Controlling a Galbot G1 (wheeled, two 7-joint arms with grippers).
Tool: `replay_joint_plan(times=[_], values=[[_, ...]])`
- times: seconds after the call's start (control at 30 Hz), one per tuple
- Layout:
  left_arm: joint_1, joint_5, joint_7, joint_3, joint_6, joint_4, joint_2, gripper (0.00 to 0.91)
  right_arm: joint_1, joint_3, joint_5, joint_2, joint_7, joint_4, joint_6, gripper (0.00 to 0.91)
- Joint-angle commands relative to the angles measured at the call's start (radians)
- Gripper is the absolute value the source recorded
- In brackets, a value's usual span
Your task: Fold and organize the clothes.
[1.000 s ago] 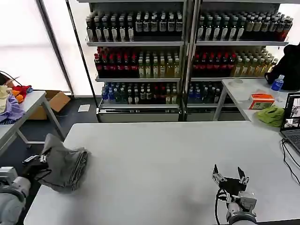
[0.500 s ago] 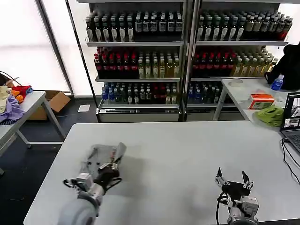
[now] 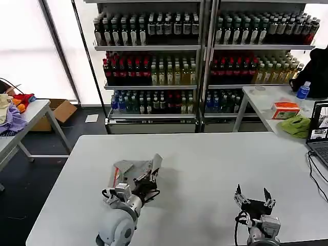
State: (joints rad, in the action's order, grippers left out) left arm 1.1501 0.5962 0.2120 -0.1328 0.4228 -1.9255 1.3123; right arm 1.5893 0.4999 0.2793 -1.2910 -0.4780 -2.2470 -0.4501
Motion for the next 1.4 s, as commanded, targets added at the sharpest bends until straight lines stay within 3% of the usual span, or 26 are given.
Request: replay_joint_plan(times=[0.03, 0.23, 0.33, 0.37, 0.5, 0.6, 0.77, 1.13, 1.3, 1.4], values=[[-0.038, 0.143, -0.077, 0.051, -0.136, 0.000, 0.045, 0.907, -0.023, -0.020, -0.004, -0.006, -0.001, 0.020, -0.003, 0.907], [-0.020, 0.136, -0.030, 0.004, -0.104, -0.049, 0.010, 0.907, -0.070, -0.078, 0.006, 0.009, 0.028, 0.065, -0.053, 0.907], [-0.005, 0.115, -0.004, -0.033, -0.082, -0.074, -0.023, 0.907, -0.122, -0.112, 0.159, 0.029, 0.017, 0.071, -0.081, 0.907], [0.000, 0.100, 0.006, -0.049, -0.069, -0.079, -0.039, 0.907, -0.144, -0.125, 0.253, 0.039, 0.013, 0.080, -0.095, 0.907], [0.017, 0.104, 0.084, -0.129, 0.013, -0.107, -0.108, 0.907, -0.259, -0.185, 0.453, 0.090, 0.061, 0.121, -0.131, 0.907], [0.039, 0.135, 0.103, -0.182, 0.032, -0.131, -0.191, 0.907, -0.340, -0.264, 0.464, 0.133, 0.088, 0.144, -0.133, 0.907], [0.067, 0.140, 0.122, -0.256, 0.046, -0.160, -0.235, 0.907, -0.465, -0.365, 0.652, 0.130, -0.004, 0.174, -0.133, 0.907], [0.135, 0.122, 0.141, -0.310, 0.057, -0.181, -0.204, 0.907, -0.527, -0.441, 0.646, 0.089, -0.056, 0.293, -0.131, 0.907], [0.153, 0.120, 0.140, -0.320, 0.058, -0.179, -0.208, 0.907, -0.545, -0.459, 0.640, 0.064, -0.032, 0.343, -0.131, 0.897], [0.152, 0.120, 0.141, -0.320, 0.062, -0.172, -0.205, 0.907, -0.567, -0.489, 0.617, 0.047, -0.024, 0.370, -0.131, 0.846]])
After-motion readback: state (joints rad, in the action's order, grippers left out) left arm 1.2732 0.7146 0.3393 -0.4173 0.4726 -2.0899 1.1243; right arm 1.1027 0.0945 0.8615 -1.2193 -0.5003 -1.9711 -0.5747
